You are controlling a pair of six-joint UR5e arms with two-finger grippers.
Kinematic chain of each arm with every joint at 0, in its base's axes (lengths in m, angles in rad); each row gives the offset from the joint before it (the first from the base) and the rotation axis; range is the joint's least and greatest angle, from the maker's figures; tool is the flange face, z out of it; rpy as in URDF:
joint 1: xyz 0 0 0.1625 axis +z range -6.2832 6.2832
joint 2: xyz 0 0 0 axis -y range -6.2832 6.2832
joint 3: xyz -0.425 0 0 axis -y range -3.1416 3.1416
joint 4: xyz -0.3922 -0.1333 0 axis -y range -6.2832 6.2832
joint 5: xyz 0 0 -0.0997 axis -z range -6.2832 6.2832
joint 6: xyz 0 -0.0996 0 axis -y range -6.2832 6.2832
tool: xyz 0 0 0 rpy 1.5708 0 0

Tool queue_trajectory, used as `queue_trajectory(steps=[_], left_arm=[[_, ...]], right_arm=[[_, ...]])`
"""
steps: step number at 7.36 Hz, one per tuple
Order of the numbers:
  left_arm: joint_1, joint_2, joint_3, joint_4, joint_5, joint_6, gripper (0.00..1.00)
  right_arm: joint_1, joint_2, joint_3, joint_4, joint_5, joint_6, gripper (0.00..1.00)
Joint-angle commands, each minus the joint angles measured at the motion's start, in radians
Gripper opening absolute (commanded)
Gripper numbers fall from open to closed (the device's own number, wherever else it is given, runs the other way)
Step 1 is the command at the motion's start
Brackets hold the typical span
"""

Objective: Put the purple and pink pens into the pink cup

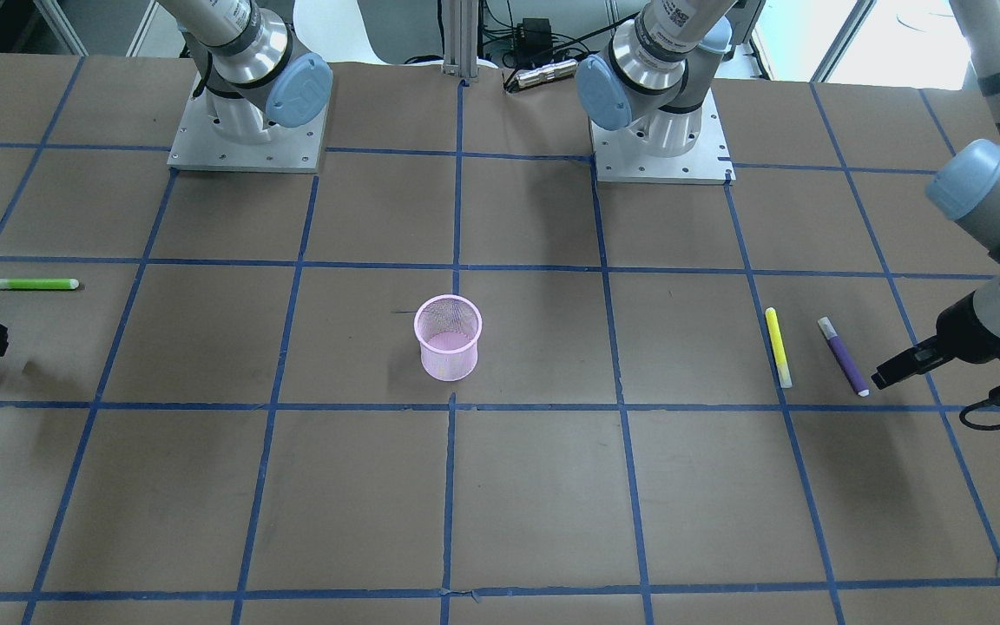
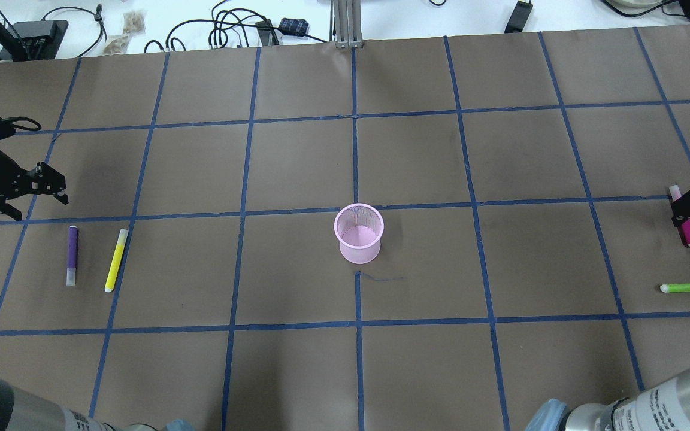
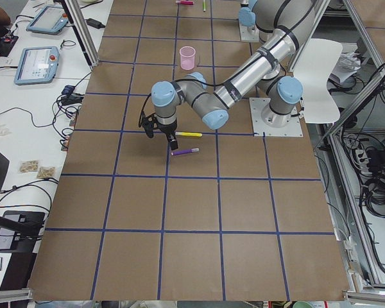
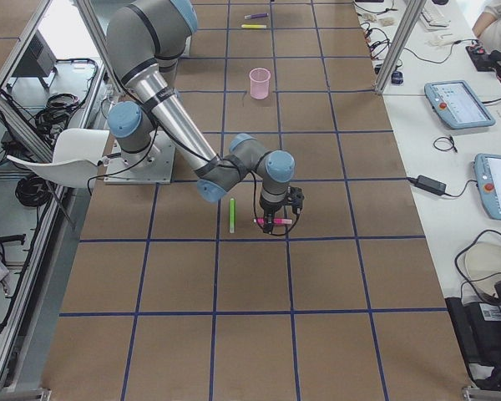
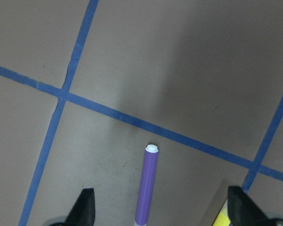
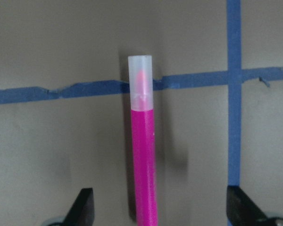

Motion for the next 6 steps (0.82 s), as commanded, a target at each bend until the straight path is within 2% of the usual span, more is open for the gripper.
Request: queue_trajectory(steps=[1, 2, 3, 4, 5, 6], left_arm=[[0.001, -0.069, 0.0, 0.035, -0.007, -0.005, 1.0], [0.001, -0.087, 0.0, 0.064, -0.007, -0.003, 1.0], [0.001, -0.1, -0.001, 0.066, -0.007, 0.007, 0.89], [0.001, -0.101, -0.009, 0.065, -0.007, 0.03, 0.82], [0.001, -0.103, -0.014, 0.063, -0.007, 0.031, 0.74], [0.001, -0.103, -0.014, 0.062, -0.007, 0.035, 0.71]], right_arm=[[-0.003, 0.026, -0.001, -0.013, 0.007, -0.003, 0.89], [-0.004, 0.028, -0.007, -0.013, 0.007, -0.003, 0.78], [-0.004, 0.029, -0.007, -0.015, 0.007, -0.002, 0.61], [-0.004, 0.029, -0.005, -0.013, 0.005, -0.003, 0.49], [-0.004, 0.029, -0.007, -0.007, 0.002, -0.006, 0.22], [-0.006, 0.026, -0.008, -0.006, -0.004, -0.012, 0.0]])
